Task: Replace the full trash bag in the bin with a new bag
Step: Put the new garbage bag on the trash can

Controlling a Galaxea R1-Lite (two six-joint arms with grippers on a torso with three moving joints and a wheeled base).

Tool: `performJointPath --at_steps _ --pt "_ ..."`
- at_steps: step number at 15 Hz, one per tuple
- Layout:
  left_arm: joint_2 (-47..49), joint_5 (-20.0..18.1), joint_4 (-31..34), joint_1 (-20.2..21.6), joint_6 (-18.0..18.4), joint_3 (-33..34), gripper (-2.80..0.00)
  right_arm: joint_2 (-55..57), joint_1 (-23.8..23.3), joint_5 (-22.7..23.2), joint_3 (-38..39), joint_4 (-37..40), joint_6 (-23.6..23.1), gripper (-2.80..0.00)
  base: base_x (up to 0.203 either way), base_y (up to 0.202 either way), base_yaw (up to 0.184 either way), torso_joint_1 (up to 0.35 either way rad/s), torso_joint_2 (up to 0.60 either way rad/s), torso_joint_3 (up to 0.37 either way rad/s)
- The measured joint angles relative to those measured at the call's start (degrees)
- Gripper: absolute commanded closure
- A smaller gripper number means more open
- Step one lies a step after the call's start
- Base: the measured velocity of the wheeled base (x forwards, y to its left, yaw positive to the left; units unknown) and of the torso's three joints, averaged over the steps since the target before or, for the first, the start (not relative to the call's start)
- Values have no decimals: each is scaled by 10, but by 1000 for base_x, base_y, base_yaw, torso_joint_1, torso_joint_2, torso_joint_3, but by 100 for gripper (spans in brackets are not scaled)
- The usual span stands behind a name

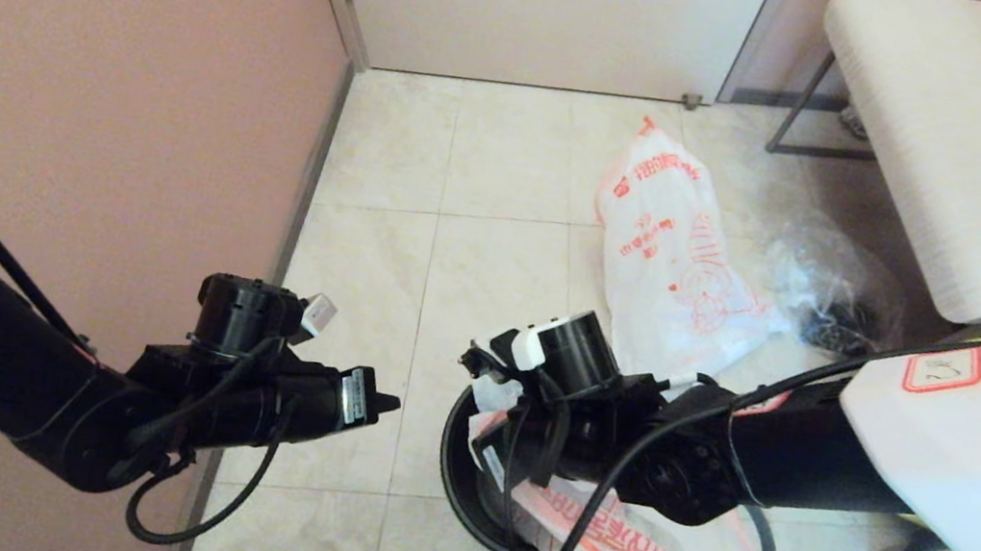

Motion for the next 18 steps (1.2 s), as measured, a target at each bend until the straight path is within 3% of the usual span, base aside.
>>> performJointPath --at_steps 2,6,7,11,14,18 --pt "6 1 0 0 4 0 0 23 -2 -31 -32 0 -3 0 0 0 0 0 0 0" --pt "7 1 0 -1 5 2 0 37 -2 -105 -45 0 -85 0 0 0 0 0 0 0" --pt "7 1 0 -1 5 2 0 37 3 -112 -44 0 -94 -280 0 0 0 0 0 0" --pt "7 1 0 -1 5 2 0 21 21 -120 -34 6 -94 -280 0 0 0 0 0 0" --pt "7 1 1 -2 5 2 0 -26 32 -123 14 24 -86 -280 0 0 0 0 0 0" --pt "10 1 1 -3 5 2 0 -88 33 -124 56 96 -12 -280 0 0 0 0 0 0"
